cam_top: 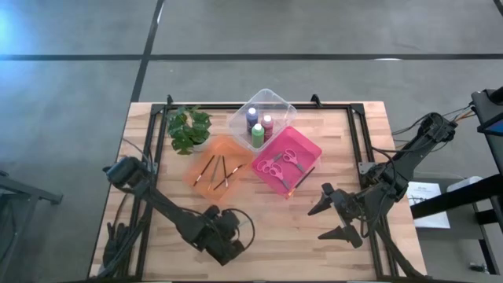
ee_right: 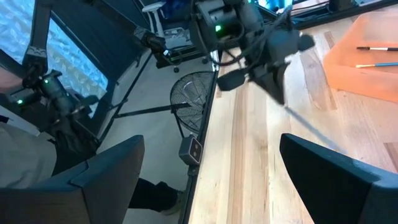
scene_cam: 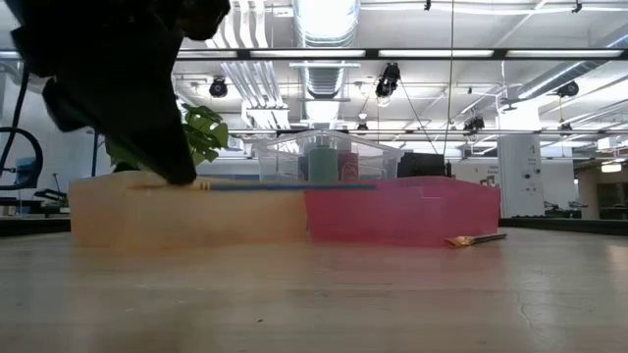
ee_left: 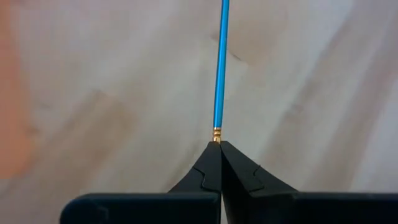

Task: Pick & Place Paint Supplies
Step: Put the blue paint brush into the yellow bin

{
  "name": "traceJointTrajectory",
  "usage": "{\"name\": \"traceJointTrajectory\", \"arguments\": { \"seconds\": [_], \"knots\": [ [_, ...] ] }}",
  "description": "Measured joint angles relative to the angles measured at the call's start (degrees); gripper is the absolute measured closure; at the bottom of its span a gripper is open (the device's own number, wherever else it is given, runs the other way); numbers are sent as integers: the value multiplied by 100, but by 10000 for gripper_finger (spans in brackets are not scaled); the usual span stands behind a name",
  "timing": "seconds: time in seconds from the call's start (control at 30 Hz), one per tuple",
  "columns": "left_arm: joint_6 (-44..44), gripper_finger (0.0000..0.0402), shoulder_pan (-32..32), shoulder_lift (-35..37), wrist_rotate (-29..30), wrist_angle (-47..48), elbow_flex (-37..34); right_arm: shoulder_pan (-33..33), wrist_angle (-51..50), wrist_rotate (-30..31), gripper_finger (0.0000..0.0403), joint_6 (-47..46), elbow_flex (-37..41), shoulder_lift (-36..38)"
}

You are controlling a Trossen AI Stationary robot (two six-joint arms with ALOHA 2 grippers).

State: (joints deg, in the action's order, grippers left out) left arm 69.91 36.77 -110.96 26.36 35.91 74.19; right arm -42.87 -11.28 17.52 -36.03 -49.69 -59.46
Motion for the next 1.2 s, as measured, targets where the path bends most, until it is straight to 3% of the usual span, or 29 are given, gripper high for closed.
{"name": "traceJointTrajectory", "arguments": {
  "seconds": [0.27, 0.5, 0.73, 0.87, 1.0, 1.2],
  "knots": [
    [954, 401, -13, 674, 735, 1530, -106, 0, 6, 0, 33, 20, 0, 0],
    [1960, 401, -65, 1529, 1305, 2052, -754, 0, 4, 2, 33, 22, 0, 0],
    [2142, 401, -487, 2288, 1318, 1664, -1638, 0, 3, 2, 33, 35, 0, 2],
    [1764, 401, -917, 2603, 1060, 975, -2157, 2, 4, 4, 33, 27, 0, 2],
    [1385, 401, -1411, 2658, 722, 412, -2466, 2, 4, 7, 33, 16, 0, 2],
    [1407, 401, -1950, 2643, 531, 346, -2621, 2, -1, 20, 33, -77, 0, 2]
  ]
}}
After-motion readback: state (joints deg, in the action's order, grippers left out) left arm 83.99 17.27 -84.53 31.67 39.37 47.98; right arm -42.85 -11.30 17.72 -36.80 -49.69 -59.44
